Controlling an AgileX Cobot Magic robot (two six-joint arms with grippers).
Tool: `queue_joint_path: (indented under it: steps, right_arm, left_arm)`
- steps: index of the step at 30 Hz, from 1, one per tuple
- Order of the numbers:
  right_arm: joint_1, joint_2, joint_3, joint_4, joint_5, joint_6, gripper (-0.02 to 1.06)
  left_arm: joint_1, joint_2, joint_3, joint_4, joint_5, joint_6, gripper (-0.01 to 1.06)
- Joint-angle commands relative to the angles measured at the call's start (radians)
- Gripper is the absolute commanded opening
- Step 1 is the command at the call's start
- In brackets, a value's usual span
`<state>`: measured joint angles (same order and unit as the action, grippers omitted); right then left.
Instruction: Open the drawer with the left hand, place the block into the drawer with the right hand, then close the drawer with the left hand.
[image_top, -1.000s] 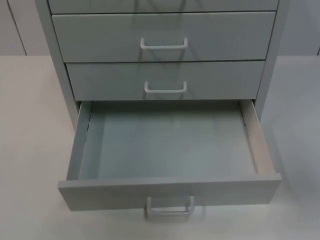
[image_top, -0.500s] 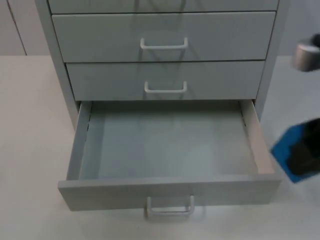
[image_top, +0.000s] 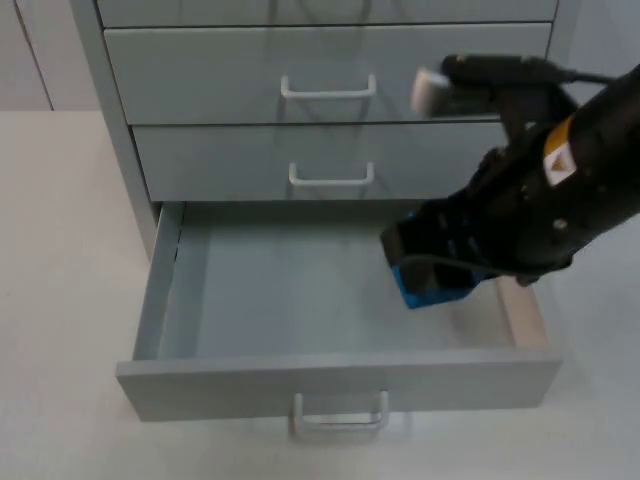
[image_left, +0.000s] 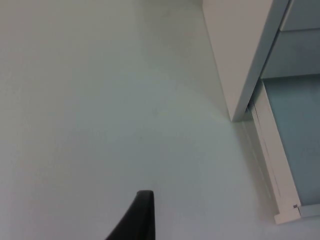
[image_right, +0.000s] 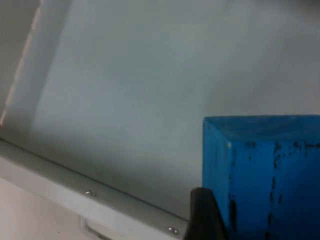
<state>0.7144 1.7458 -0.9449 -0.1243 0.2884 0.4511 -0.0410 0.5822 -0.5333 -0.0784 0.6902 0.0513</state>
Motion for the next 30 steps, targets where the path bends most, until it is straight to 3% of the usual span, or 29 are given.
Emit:
queue_joint_path:
  steps: [1,14,17,18,23,26,30]
  right_arm:
    - [0.006,0.037,-0.023,-0.007,-0.022,0.001,0.00]
    - [0.006,0.192,-0.100,-0.101,-0.025,0.039,0.00]
    - [0.006,0.192,-0.100,-0.110,-0.025,0.039,0.15]
    - [0.006,0.192,-0.100,-0.110,-0.025,0.039,0.15]
    - [0.006,0.192,-0.100,-0.110,-0.030,0.039,0.64]
    - [0.006,0.190,-0.102,-0.110,-0.030,0.039,0.74]
    - [0.006,0.154,-0.111,-0.110,-0.004,0.039,0.75]
  left_arm:
    - [0.002,-0.006,0.004,-0.007,-0.020,-0.004,1.05]
    - [0.002,-0.006,0.004,-0.007,-0.022,-0.004,1.05]
    - [0.002,-0.006,0.004,-0.007,-0.022,-0.004,1.05]
    - [0.002,-0.006,0.004,-0.007,-0.022,-0.004,1.05]
    - [0.002,-0.006,0.004,-0.009,-0.022,-0.004,1.05]
    - [0.002,-0.006,0.004,-0.009,-0.022,-0.004,1.05]
    - [0.002,-0.006,0.004,-0.009,-0.022,-0.004,1.05]
